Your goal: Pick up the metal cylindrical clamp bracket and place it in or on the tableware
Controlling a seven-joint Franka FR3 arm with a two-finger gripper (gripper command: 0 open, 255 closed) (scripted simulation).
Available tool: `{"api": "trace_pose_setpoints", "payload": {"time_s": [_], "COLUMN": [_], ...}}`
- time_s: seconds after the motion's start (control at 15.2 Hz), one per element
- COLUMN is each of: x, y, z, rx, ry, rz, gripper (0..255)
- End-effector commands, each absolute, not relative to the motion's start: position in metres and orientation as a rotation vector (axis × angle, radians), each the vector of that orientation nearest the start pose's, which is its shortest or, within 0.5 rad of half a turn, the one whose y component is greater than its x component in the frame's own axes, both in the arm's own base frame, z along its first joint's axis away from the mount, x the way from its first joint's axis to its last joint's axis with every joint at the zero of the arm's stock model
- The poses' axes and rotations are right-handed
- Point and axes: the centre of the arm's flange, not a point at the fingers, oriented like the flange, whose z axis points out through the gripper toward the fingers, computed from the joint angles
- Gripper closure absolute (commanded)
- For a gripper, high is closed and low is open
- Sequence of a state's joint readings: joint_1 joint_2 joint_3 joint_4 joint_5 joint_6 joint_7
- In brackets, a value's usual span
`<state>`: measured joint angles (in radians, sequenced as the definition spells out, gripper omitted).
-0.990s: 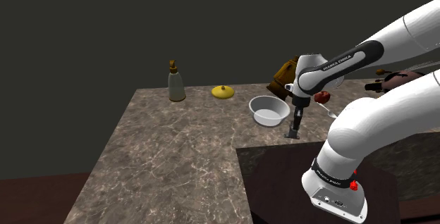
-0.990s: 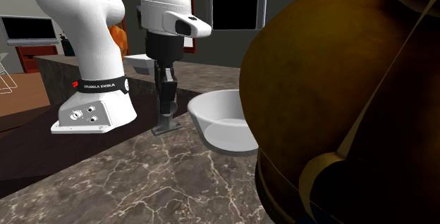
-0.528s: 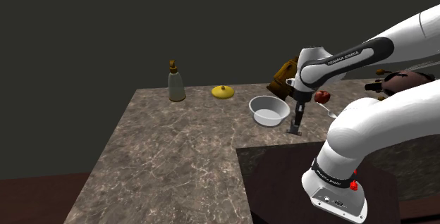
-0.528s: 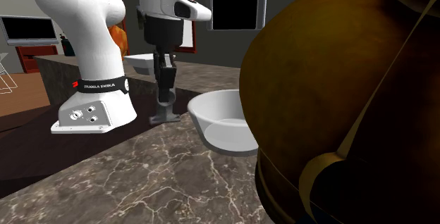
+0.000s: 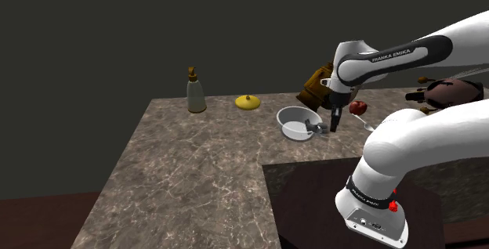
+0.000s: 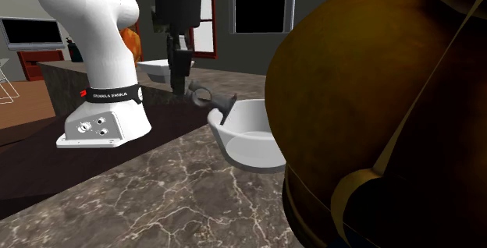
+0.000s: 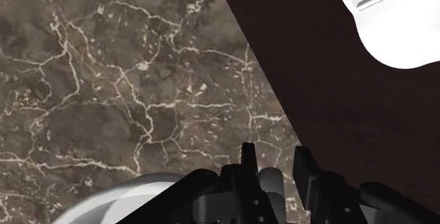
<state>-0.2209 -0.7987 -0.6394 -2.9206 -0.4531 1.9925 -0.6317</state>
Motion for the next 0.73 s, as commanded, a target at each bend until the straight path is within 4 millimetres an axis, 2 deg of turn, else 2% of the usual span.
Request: {"api": "trace_pose_setpoints", "payload": {"time_s": [0.0, 0.26, 0.33, 0.4, 0.66], "x": [0.198, 0.198, 0.198, 0.198, 0.242], "y": [-0.2, -0.2, -0.2, -0.2, -0.224], "z": [0.339, 0.36, 0.355, 0.355, 0.352], "rx": [-2.974, -2.974, -2.974, -2.974, -2.98], "ry": [-0.315, -0.315, -0.315, -0.315, -0.183], "rz": [0.163, 0.163, 0.162, 0.162, 0.131], "gripper": [255, 255, 255, 0, 0]}}
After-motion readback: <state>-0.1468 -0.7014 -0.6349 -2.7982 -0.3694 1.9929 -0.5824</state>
